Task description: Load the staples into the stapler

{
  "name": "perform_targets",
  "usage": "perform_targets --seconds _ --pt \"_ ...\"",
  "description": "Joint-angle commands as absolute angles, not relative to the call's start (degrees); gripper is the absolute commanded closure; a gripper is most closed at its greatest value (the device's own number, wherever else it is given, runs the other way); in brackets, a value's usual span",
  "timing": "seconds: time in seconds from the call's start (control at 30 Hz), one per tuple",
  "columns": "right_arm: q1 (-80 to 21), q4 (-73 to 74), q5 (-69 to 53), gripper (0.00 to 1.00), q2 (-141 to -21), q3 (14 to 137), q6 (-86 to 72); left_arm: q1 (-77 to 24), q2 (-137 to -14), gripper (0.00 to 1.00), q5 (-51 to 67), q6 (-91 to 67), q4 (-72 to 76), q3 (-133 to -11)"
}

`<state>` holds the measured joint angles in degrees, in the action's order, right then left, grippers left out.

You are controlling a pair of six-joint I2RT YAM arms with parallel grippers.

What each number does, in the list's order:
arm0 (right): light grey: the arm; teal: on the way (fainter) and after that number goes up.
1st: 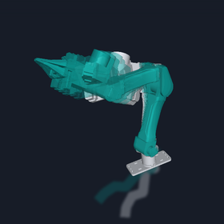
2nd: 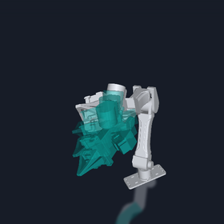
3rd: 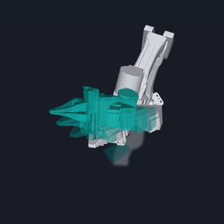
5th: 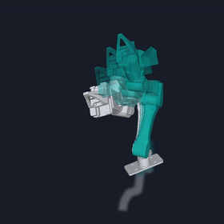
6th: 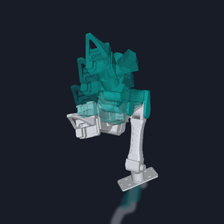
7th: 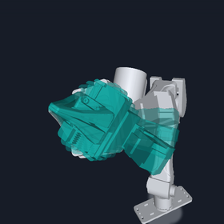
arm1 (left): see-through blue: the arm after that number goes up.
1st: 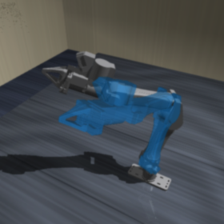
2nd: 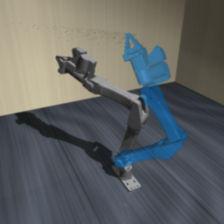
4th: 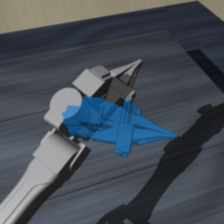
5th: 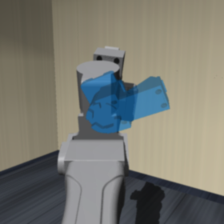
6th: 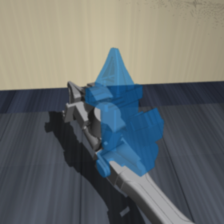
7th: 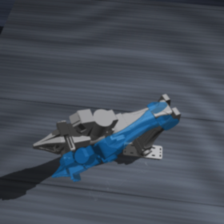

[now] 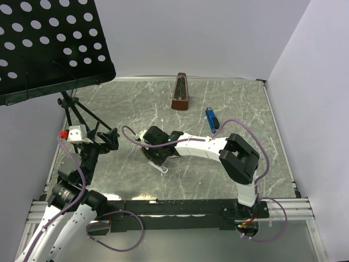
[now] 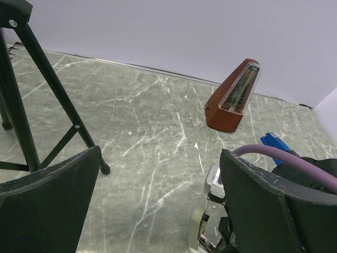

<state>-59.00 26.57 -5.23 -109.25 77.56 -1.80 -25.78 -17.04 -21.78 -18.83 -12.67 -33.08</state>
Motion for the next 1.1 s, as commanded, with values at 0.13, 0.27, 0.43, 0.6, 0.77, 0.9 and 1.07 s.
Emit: perform_targets --seconds 0.13,0.27,0.43,0.6,0.77,0.9,1.07 --pt "-59.0 26.3 -3.9 0.77 -108.9 76.9 -1.8 -25.5 -17.6 0.01 -21.3 -17.9 -10.1 -33.0" --pt "-59.1 26.0 -4.0 0.69 -108.0 77.0 -2.0 -25.5 -17.5 0.01 -21.3 -17.9 -10.1 -33.0" --pt "-59.1 25.7 -3.7 0.61 -106.1 77.0 -2.4 -25.5 -17.6 0.01 -21.3 -17.9 -10.1 -33.0" --pt "-59.1 24.8 -2.5 0.59 -104.2 76.6 -3.0 -25.4 -17.5 0.01 -21.3 -17.9 -10.2 -33.0" --pt "-58.5 23.6 -1.0 0.59 -104.0 76.4 -4.6 -25.5 -17.7 0.00 -21.2 -17.9 -10.1 -33.0" --pt "-58.3 23.2 -0.7 0.59 -104.9 76.7 -4.8 -25.5 -17.5 0.01 -21.2 -17.9 -10.1 -33.0" --pt "-58.2 22.2 -0.5 0.58 -106.5 76.5 -5.1 -25.5 -17.7 0.01 -21.2 -17.9 -10.1 -33.0"
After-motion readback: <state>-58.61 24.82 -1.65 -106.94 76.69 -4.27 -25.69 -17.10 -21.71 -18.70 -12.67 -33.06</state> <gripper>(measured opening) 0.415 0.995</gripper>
